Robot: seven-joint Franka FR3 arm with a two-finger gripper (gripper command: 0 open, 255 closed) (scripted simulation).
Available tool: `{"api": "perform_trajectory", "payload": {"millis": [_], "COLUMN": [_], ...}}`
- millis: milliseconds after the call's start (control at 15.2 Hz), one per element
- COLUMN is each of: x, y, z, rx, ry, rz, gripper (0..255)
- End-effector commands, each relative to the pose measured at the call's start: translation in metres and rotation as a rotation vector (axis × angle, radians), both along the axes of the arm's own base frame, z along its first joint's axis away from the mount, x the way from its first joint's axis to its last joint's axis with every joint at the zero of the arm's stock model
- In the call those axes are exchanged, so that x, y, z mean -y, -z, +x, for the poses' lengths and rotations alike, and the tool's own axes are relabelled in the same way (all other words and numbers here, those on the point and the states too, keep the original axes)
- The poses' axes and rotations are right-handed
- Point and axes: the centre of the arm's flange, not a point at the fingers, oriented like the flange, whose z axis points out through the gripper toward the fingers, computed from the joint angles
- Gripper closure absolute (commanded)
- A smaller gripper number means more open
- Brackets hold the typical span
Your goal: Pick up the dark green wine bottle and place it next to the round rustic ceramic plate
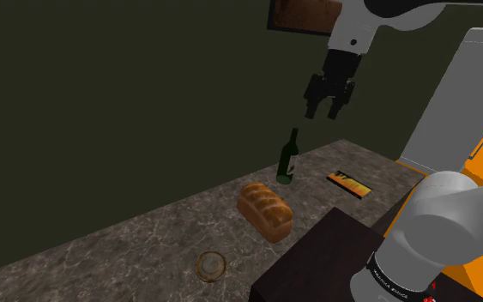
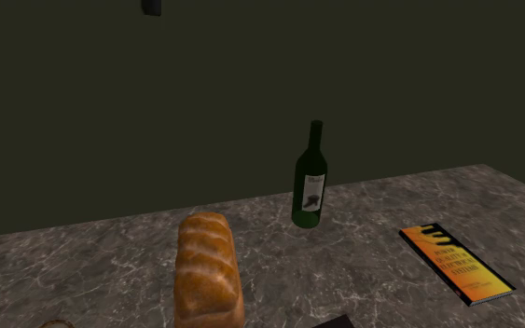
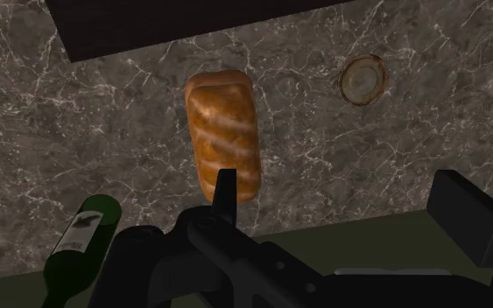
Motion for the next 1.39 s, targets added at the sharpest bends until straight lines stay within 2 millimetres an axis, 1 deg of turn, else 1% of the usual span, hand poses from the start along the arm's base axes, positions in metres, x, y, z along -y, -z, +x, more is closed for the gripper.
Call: {"api": "perform_trajectory", "payload": {"millis": [0, 660, 1320], "x": [0.000, 0.089, 0.179], "y": [0.000, 0.061, 0.119], "z": [0.000, 0.066, 0.135], "rx": [0.000, 0.013, 0.027], "ry": [0.000, -0.013, -0.027], "rz": [0.000, -0.038, -0.076], "gripper": [0, 0, 0]}}
